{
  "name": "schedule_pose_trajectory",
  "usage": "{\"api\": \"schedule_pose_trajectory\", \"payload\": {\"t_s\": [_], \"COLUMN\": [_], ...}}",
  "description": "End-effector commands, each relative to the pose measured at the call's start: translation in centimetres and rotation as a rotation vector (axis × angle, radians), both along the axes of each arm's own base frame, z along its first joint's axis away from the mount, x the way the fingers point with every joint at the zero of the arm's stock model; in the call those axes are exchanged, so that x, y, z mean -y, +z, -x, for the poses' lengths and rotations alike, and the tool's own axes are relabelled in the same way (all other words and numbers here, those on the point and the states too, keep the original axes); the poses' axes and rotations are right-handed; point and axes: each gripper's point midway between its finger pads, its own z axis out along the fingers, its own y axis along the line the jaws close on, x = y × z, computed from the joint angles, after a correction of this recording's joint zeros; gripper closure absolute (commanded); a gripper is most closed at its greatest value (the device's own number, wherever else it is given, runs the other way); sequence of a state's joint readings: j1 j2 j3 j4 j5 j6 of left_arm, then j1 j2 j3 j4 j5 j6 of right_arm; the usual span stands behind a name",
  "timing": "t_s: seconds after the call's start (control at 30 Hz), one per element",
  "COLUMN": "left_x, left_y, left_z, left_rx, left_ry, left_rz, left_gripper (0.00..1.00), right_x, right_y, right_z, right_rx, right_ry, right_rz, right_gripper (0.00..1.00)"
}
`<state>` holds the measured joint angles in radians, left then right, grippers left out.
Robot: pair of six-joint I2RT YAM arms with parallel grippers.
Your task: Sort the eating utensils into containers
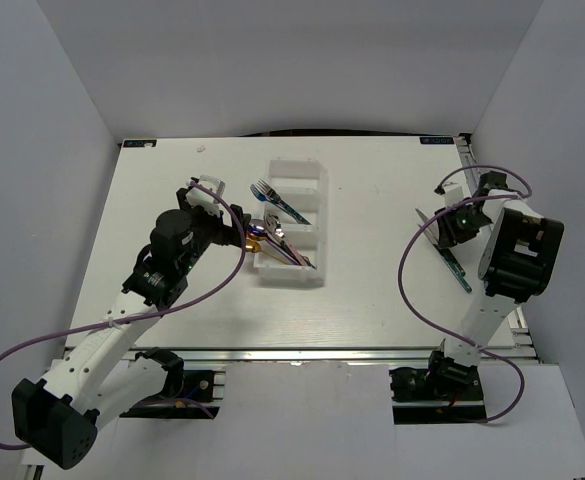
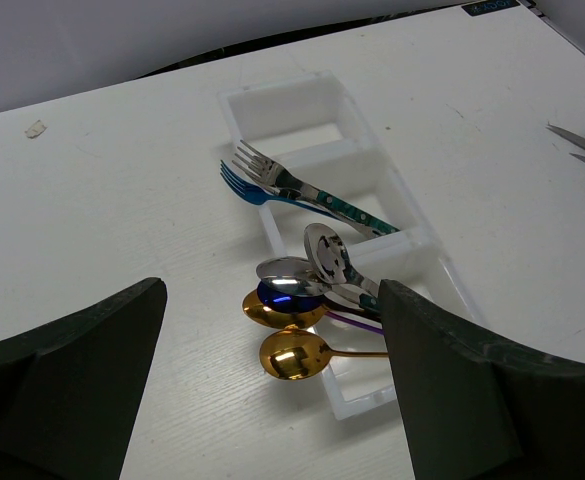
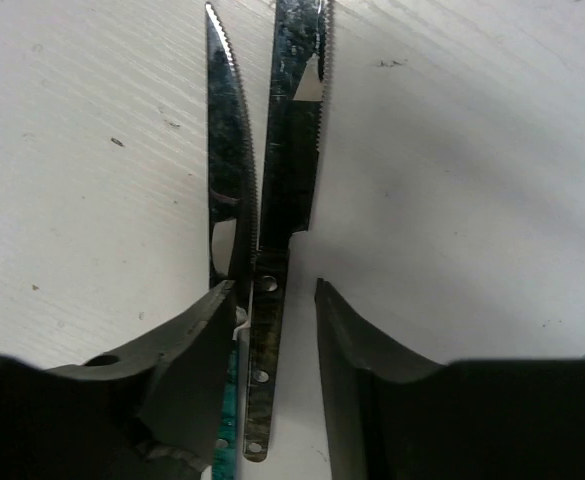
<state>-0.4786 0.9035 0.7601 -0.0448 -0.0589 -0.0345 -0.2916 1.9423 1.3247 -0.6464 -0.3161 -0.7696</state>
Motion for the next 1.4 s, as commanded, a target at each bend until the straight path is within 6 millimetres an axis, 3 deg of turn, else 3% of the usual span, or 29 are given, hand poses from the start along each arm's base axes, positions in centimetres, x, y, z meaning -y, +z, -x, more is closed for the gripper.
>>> {"api": "schedule_pose_trajectory", "payload": {"t_s": [0.0, 0.27, 0.53, 0.83, 1.37], "left_x": [-0.2, -0.1, -0.1, -0.1, -0.1], "left_y": [0.9, 0.8, 0.8, 0.8, 0.9], "left_z": [0.0, -0.1, -0.1, 0.0, 0.0], "left_rx": [0.019, 0.017, 0.016, 0.016, 0.019], "left_ry": [0.003, 0.001, 0.001, 0.000, 0.001], "left_rz": [0.012, 0.010, 0.012, 0.012, 0.013], "left_gripper": [0.02, 0.02, 0.02, 0.02, 0.02], "right_x": [0.9, 1.5, 2.2, 2.4, 5.3], "right_y": [0.1, 0.0, 0.4, 0.8, 0.0], "right_z": [-0.8, -1.0, -1.6, -1.5, -1.8], "right_rx": [0.006, 0.009, 0.013, 0.020, 0.024], "right_ry": [-0.025, -0.044, -0.071, -0.073, -0.133], "right_rz": [0.003, 0.011, -0.019, -0.033, 0.059], "right_gripper": [0.54, 0.51, 0.59, 0.47, 0.59]}}
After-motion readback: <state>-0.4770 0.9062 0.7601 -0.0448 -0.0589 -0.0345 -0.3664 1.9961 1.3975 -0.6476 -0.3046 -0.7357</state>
